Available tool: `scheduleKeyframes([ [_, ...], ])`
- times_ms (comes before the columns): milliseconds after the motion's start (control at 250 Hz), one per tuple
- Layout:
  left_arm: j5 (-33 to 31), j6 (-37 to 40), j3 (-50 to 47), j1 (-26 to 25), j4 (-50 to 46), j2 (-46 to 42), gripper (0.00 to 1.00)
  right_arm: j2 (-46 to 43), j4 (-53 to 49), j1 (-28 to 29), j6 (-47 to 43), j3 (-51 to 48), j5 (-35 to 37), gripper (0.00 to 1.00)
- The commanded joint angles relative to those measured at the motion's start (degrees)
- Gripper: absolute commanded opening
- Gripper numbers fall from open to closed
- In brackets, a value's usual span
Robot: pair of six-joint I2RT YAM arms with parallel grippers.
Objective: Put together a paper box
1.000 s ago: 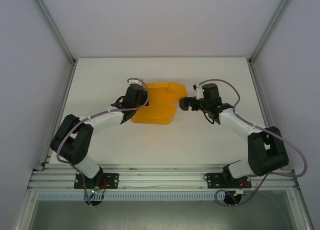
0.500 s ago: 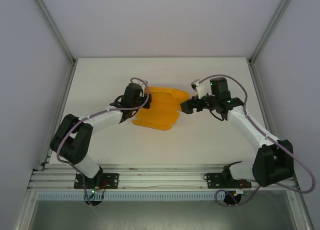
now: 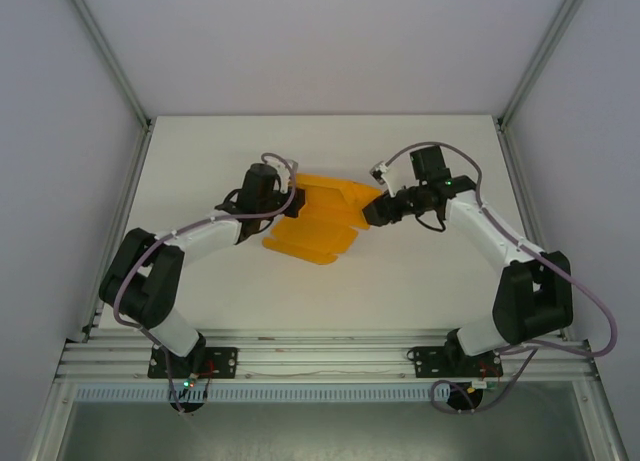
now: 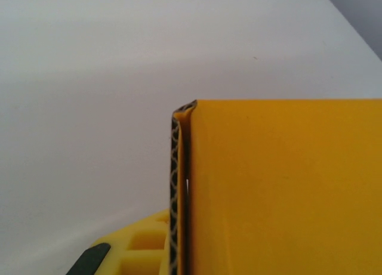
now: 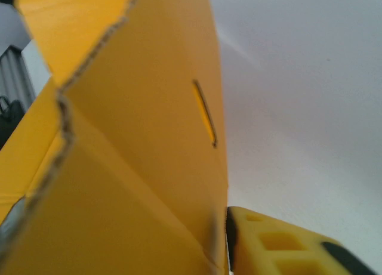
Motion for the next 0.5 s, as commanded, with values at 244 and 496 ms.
scheduleKeyframes([
  [244, 10.78, 7.09, 1.76, 0.86, 9.51, 1.76, 0.0, 1.88, -16.04, -0.24, -15.3, 7.0, -15.99, 0.07],
  [496, 8.68, 5.24, 3.75, 0.86, 8.76, 3.09, 0.0, 1.45, -8.49, -0.25, -7.99, 5.74, -6.75, 0.18],
])
